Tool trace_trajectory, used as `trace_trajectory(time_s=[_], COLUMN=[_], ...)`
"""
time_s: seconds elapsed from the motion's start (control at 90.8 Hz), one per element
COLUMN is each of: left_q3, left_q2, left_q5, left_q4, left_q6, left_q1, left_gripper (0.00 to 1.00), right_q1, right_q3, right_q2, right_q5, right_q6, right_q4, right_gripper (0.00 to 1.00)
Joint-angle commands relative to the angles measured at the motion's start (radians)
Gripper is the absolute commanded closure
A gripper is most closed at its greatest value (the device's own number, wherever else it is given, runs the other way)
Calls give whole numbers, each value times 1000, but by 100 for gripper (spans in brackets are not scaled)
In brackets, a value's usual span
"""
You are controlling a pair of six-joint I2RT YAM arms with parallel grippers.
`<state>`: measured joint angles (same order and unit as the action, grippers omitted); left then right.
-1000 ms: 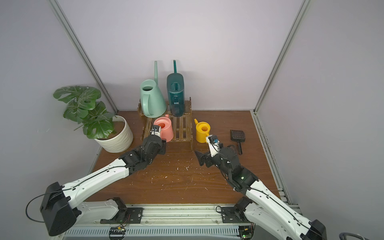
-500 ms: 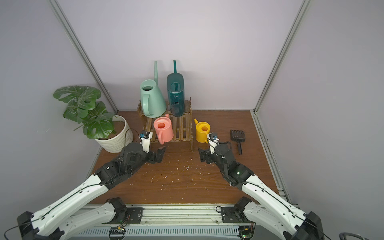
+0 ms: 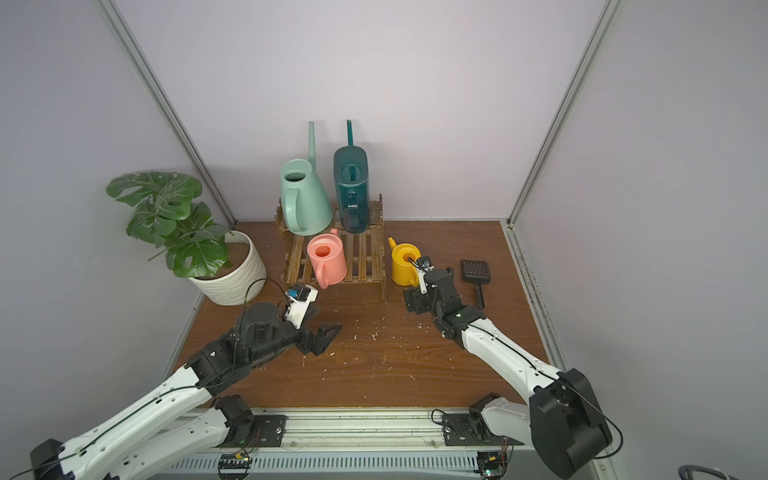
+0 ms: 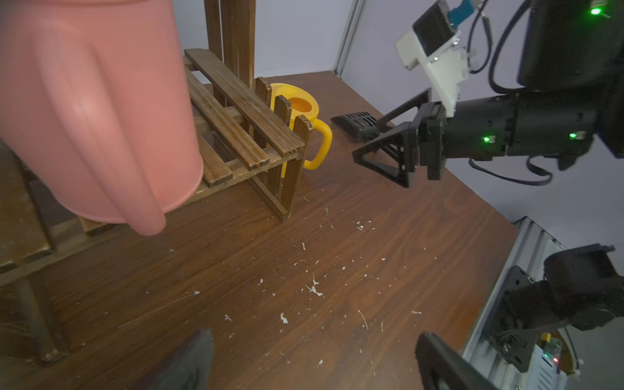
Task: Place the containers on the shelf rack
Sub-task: 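Pick up a container from the center of the board.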
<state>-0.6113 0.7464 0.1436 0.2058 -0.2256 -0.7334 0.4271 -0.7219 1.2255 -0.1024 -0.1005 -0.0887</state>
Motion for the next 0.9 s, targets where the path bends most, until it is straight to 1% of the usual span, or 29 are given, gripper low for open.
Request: trace_trajectory(time_s=[0.0, 0.055, 0.11, 0.231, 0.396, 0.528, 0.76, 0.892], left_q3=[19, 29, 34, 47, 80, 79, 81, 86], left_q2=[-57, -66, -65, -57, -51, -35, -37, -39], left_q5=[53, 51, 49, 60, 70, 68, 53, 44], left_q4=[-111, -115, -115, -129, -201, -213, -207, -205], left_q6=[-4, 0, 3, 13, 5, 12, 20, 22], left_q1=[-3, -2, -2, -3, -2, -2, -2, -3], left_gripper=[4, 4, 4, 4, 4, 3, 3, 3], right_q1=[-55, -82, -102, -116, -122, -125, -128, -129], right_q3=[22, 49, 59, 59, 47, 21, -100, -157], right_q2=[21, 36, 64, 132, 204, 268, 383, 438], right_q5=[94, 119, 153, 227, 244, 246, 256, 266], right_q6=[80, 94, 107, 144, 173, 176, 209, 218], right_q4=[180, 271, 322, 392, 412, 414, 337, 308], right_gripper=[13, 15, 16, 16, 16, 18, 26, 34])
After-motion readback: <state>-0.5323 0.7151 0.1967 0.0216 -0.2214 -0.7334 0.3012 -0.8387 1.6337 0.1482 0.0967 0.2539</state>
